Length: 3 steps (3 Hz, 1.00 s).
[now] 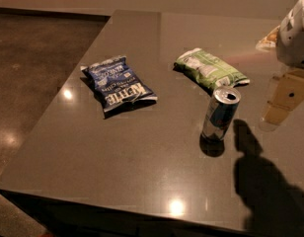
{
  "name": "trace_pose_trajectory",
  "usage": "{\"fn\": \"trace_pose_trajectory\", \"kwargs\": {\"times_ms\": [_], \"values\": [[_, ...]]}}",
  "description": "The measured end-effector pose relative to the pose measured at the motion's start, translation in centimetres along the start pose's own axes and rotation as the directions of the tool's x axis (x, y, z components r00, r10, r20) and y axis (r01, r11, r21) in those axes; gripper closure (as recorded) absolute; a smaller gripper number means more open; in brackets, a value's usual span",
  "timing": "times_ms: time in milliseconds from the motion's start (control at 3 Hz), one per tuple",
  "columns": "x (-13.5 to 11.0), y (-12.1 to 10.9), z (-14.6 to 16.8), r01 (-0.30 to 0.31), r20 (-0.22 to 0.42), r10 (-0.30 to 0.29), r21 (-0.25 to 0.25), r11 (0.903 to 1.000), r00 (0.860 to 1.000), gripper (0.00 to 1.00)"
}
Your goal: Move redbull can near blue chip bag
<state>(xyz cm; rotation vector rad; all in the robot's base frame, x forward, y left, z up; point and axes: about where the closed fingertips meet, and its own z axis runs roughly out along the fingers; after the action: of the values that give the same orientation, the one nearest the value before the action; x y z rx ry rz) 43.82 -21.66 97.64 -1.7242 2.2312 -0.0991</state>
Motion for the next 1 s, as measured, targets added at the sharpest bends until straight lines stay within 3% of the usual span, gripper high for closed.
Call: {"fn": "trace_pose_trajectory", "kwargs": {"times_ms": [1000], "values": [[-0.5,0.4,1.6,-0.002,0.052,0.004,-0.024,0.9997,0.999,0.00]]}}
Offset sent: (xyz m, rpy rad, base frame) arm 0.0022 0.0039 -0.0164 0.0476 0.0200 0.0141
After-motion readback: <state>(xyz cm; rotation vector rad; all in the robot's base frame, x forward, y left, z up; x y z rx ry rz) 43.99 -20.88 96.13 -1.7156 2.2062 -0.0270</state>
